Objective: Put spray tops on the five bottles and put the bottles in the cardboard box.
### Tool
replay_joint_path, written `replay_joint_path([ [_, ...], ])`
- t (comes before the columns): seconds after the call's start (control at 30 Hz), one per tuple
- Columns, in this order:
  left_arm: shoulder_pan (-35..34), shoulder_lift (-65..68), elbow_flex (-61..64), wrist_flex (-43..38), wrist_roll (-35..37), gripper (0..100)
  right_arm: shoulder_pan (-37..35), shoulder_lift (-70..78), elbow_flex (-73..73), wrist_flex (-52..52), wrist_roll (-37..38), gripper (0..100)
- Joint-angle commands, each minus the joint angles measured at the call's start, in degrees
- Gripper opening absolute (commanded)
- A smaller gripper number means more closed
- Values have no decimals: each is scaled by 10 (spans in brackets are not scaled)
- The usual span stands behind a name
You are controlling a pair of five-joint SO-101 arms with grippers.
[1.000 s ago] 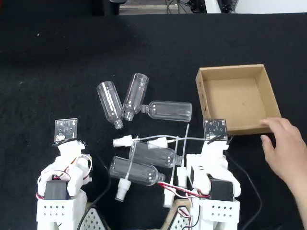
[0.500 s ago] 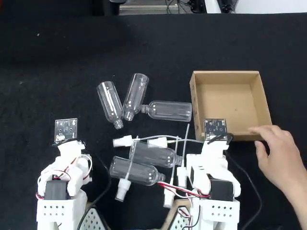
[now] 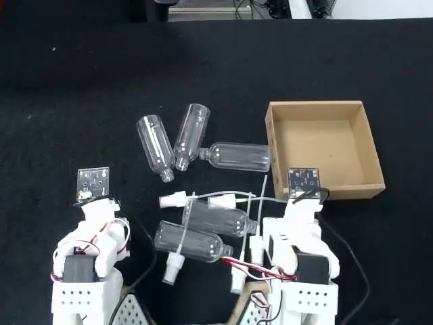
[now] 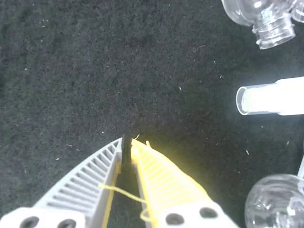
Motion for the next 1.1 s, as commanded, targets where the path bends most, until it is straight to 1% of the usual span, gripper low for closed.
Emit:
replay_joint_path([
  [0.0, 2, -4, 14, 3, -1, 30, -8, -57, 4, -8, 1, 11],
  [0.57, 2, -4, 14, 3, -1, 30, -9, -57, 1, -11, -3, 12],
  [0.8, 2, -4, 14, 3, -1, 30, -9, -56, -117, -156, -4, 12],
  [0.97, 3, -4, 14, 3, -1, 30, -8, -56, -86, -253, 9, 12],
  [1.0, 3, -4, 14, 3, -1, 30, -5, -56, -82, -280, 32, 12],
  [1.07, 3, -4, 14, 3, -1, 30, -5, -56, -80, -329, 113, 12],
])
